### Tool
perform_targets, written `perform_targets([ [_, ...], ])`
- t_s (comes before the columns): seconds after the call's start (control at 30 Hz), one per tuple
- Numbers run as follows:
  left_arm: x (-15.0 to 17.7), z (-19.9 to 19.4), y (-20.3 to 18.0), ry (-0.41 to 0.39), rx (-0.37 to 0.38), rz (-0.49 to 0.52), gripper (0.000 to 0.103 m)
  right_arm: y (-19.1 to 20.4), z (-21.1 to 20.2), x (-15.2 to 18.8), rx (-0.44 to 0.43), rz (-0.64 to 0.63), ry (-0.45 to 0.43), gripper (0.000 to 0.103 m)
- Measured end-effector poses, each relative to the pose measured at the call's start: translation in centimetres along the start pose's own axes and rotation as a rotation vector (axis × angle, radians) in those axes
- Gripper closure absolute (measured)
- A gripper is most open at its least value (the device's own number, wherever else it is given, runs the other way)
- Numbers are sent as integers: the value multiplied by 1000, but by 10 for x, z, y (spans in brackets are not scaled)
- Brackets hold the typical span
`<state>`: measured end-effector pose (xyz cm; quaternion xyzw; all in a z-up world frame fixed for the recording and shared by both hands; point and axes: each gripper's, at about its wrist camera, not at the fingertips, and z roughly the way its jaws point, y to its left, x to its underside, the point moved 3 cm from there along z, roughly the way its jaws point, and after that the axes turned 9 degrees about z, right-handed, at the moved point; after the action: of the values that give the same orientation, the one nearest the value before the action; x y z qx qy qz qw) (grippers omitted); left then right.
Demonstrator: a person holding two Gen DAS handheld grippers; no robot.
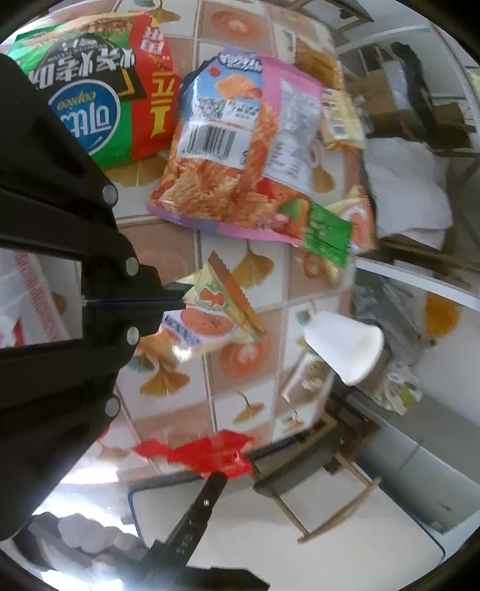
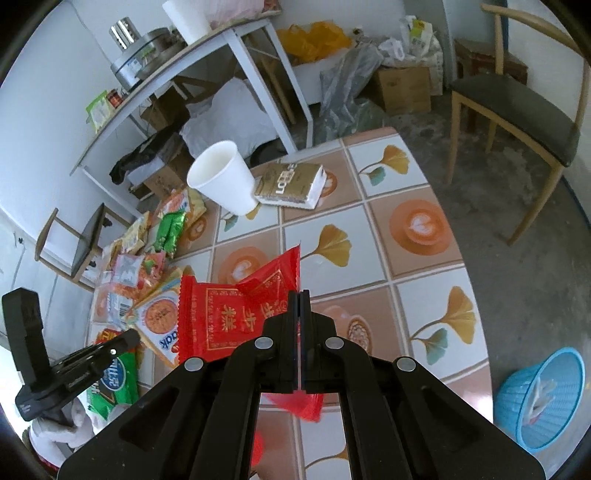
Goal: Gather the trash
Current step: 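Grasp the small yellow snack packet with the left gripper while the right gripper holds the red wrapper, then carry both items over the wastebasket and open both grippers to drop them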
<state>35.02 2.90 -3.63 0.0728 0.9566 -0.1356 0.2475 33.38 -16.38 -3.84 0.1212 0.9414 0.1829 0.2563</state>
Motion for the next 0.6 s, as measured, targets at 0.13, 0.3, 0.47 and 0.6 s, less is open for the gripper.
perform_targets([
  [0.13, 0, -29, -7, -78, 39, -5, 103, 3, -14, -2, -7, 1, -25, 103],
  [0.3, 3, -63, -19, -166, 80, 10, 103, 12, -41, -2, -26, -13, -69, 103],
  [0.47, 10, -88, -37, -214, 128, 38, 103, 12, -71, 2, -41, -19, -116, 103],
  [0.6, 13, -100, -61, -224, 171, 74, 103, -4, -99, 7, -52, -3, -158, 103],
])
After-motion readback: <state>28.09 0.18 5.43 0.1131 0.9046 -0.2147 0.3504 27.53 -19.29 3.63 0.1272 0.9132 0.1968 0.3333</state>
